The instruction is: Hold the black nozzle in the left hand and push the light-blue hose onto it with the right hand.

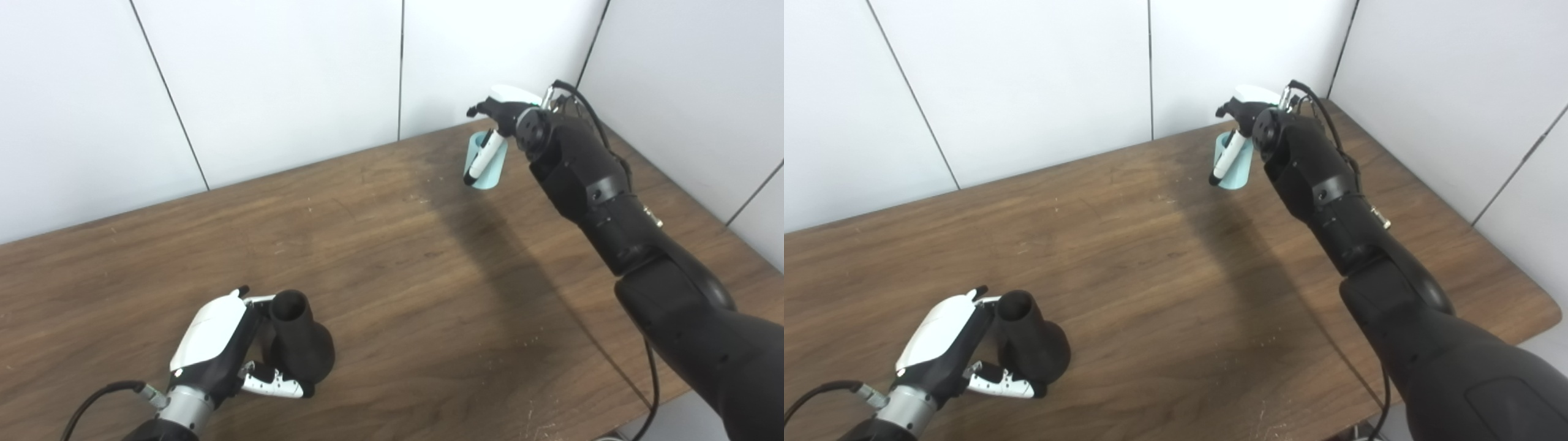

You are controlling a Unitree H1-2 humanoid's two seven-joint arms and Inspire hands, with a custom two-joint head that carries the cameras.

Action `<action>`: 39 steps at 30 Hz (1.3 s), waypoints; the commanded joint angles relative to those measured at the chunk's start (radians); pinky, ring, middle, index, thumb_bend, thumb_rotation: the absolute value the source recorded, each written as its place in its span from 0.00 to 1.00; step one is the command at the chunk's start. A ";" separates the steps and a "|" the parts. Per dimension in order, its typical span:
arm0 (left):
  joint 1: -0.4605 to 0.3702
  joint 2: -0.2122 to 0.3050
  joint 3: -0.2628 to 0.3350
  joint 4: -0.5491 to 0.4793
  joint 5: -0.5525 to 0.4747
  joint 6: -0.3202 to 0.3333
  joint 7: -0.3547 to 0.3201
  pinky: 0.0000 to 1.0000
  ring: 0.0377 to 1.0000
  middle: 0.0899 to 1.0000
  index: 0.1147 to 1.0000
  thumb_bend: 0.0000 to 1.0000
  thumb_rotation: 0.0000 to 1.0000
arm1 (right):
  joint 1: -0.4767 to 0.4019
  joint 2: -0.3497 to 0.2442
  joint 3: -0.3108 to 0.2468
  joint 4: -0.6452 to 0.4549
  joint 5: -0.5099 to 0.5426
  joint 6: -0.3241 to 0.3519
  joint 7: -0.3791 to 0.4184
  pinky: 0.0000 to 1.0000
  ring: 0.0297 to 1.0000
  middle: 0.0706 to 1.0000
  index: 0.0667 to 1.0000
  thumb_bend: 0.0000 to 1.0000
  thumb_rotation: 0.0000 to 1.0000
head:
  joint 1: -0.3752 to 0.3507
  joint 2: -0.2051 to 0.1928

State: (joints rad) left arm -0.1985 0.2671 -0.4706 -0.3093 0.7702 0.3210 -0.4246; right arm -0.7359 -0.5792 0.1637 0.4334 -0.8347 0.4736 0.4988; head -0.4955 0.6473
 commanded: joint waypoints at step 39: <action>0.057 0.053 -0.010 0.037 0.011 0.040 -0.078 1.00 0.78 0.51 0.37 0.51 0.00 | -0.046 -0.071 0.099 0.027 0.061 -0.021 -0.111 0.66 0.72 0.77 0.76 0.90 0.00 | 0.022 0.010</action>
State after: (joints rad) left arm -0.1957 0.2722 -0.4651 -0.3136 0.7678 0.3209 -0.4259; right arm -0.7344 -0.6099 0.2681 0.4750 -0.7716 0.4602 0.4182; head -0.4725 0.6565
